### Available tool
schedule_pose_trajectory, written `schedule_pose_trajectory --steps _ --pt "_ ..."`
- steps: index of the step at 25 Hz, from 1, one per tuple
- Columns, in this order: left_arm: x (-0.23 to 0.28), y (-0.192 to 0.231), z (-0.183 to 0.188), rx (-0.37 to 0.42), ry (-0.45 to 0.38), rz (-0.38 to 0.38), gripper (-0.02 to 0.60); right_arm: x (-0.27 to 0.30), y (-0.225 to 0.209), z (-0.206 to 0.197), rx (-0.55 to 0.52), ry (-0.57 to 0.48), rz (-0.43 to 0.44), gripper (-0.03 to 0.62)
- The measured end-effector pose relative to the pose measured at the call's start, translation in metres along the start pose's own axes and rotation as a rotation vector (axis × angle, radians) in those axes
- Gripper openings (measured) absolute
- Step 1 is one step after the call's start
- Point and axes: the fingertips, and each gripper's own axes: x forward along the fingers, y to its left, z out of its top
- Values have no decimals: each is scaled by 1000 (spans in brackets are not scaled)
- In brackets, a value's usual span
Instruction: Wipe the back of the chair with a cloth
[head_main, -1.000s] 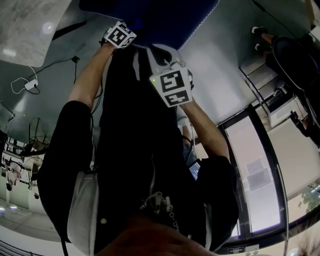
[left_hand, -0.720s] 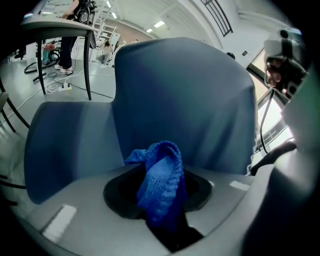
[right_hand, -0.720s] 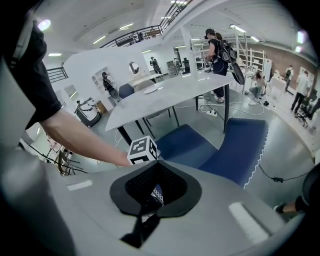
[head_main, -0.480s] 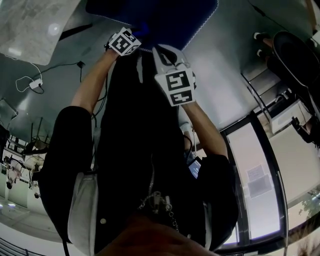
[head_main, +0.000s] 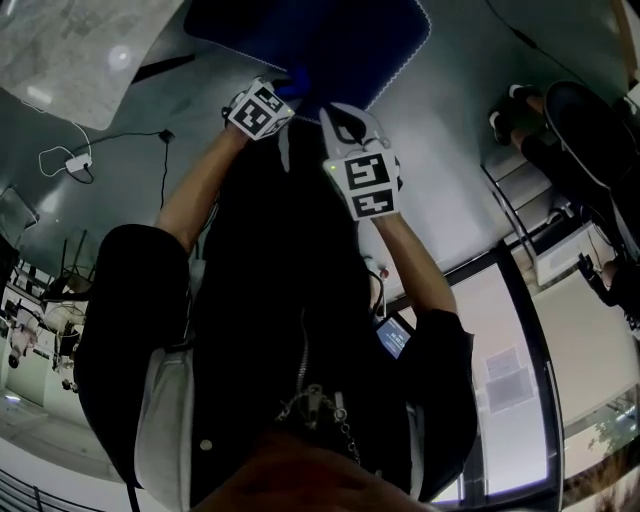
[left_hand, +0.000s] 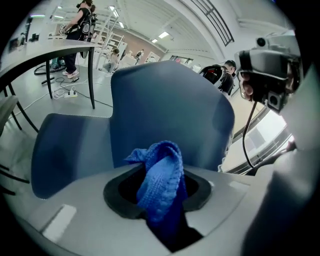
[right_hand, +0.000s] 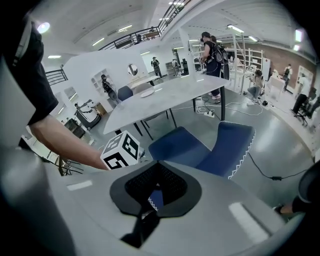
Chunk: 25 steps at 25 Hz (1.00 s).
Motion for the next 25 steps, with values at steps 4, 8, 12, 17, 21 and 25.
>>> schedule_pose_trajectory --steps 4,8,12,17,21,25 --pt "-4 -14 13 -21 -9 19 124 -7 -13 7 -10 -5 11 3" --pt "-8 -31 28 -30 -15 14 124 -14 -29 17 -13 -26 27 3" --pt "-11 -46 48 -40 -39 16 125 -15 -46 25 -21 -36 35 3" --pt "-25 -64 55 -55 -78 29 126 -25 -59 34 -51 -61 -6 3" --pt "-36 -84 65 -47 -121 -8 126 -33 -60 44 -56 -101 -23 3" --pt "-43 -99 70 38 -133 -51 127 -43 -45 48 -45 -147 -46 3"
